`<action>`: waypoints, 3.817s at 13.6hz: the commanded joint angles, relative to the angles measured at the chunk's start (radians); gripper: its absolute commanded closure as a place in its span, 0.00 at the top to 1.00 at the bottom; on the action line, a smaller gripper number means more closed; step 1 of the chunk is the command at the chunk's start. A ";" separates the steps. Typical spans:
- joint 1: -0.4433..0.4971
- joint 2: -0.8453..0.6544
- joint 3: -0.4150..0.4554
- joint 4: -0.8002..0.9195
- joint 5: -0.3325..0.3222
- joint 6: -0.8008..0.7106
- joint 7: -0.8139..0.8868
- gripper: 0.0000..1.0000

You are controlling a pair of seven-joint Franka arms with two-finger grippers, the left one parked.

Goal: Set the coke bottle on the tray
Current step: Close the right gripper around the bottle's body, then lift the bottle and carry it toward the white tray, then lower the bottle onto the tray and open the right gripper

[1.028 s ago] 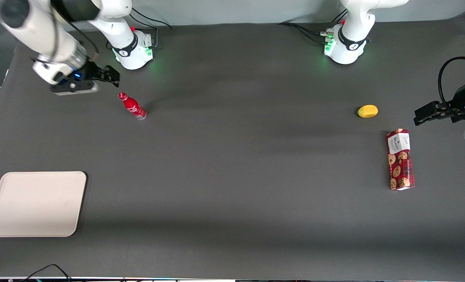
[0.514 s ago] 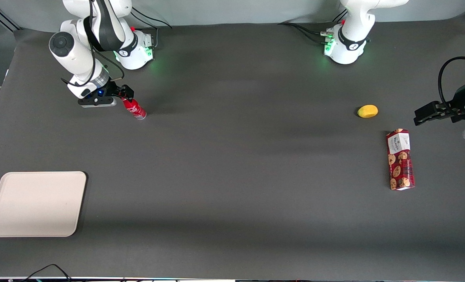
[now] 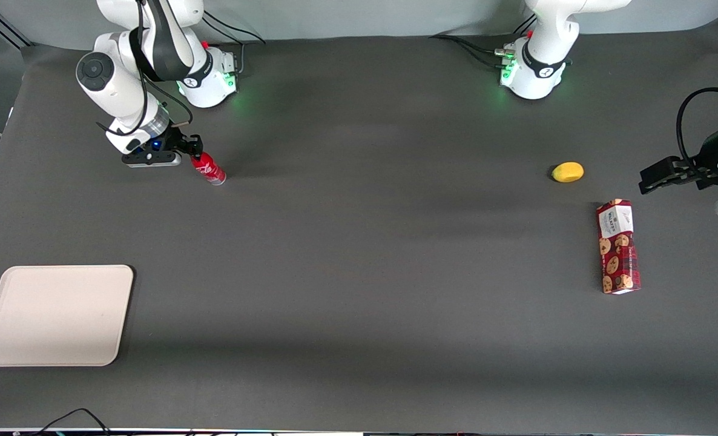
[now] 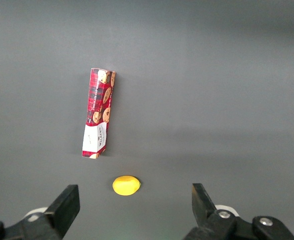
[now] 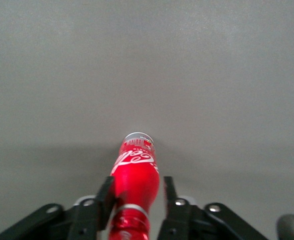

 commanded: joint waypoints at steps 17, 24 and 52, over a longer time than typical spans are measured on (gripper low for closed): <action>0.000 -0.077 0.040 -0.013 0.072 -0.074 -0.004 0.35; -0.003 -0.058 0.035 0.075 0.069 -0.133 -0.071 0.00; -0.592 1.212 -0.110 1.663 -0.425 -0.259 -1.383 0.00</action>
